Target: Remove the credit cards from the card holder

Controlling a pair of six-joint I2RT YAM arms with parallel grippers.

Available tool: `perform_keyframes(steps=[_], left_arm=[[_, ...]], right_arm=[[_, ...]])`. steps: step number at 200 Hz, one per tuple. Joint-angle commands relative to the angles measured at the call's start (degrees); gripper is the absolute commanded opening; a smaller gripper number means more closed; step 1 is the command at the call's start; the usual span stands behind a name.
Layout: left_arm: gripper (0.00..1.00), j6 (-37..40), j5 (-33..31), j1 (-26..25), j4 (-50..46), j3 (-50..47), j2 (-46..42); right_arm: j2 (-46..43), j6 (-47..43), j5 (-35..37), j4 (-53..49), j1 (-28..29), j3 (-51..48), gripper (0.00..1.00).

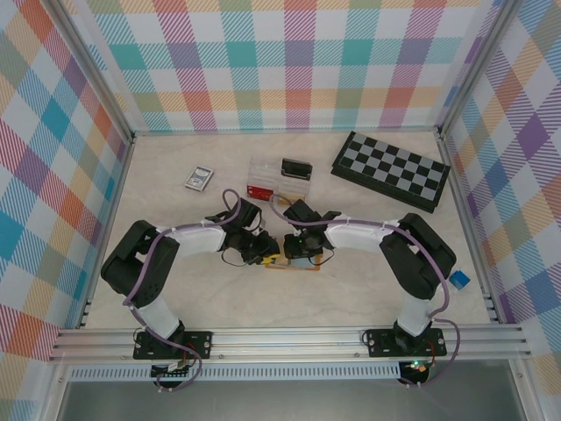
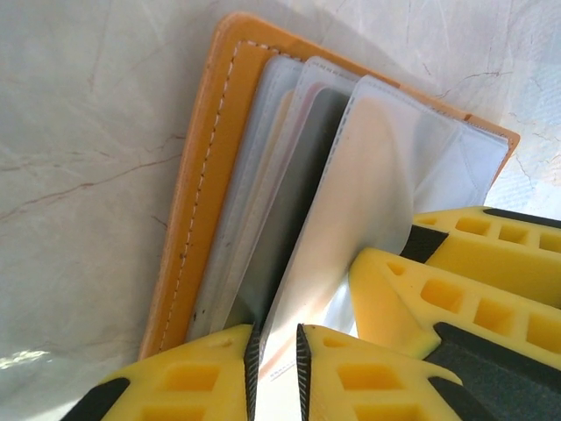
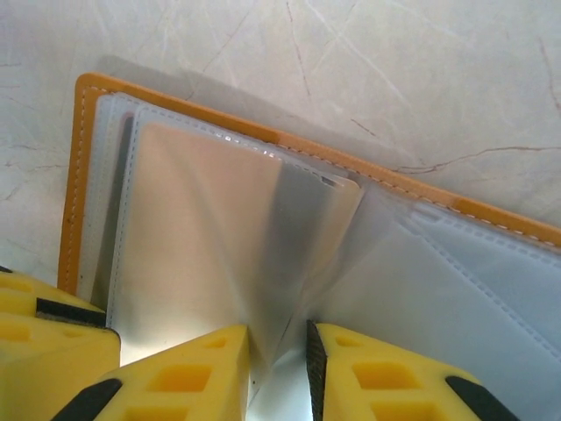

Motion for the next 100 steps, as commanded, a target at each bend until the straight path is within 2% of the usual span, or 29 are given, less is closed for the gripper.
perform_keyframes(steps=[1, 100], left_arm=[[0.2, -0.34, 2.09, -0.74, 2.78, 0.92, 1.49], [0.15, 0.08, 2.21, -0.73, 3.54, 0.89, -0.23]], right_arm=[[-0.22, 0.63, -3.83, 0.97, -0.51, -2.19, 0.26], [-4.05, 1.47, -7.21, 4.96, -2.14, -4.95, 0.26]])
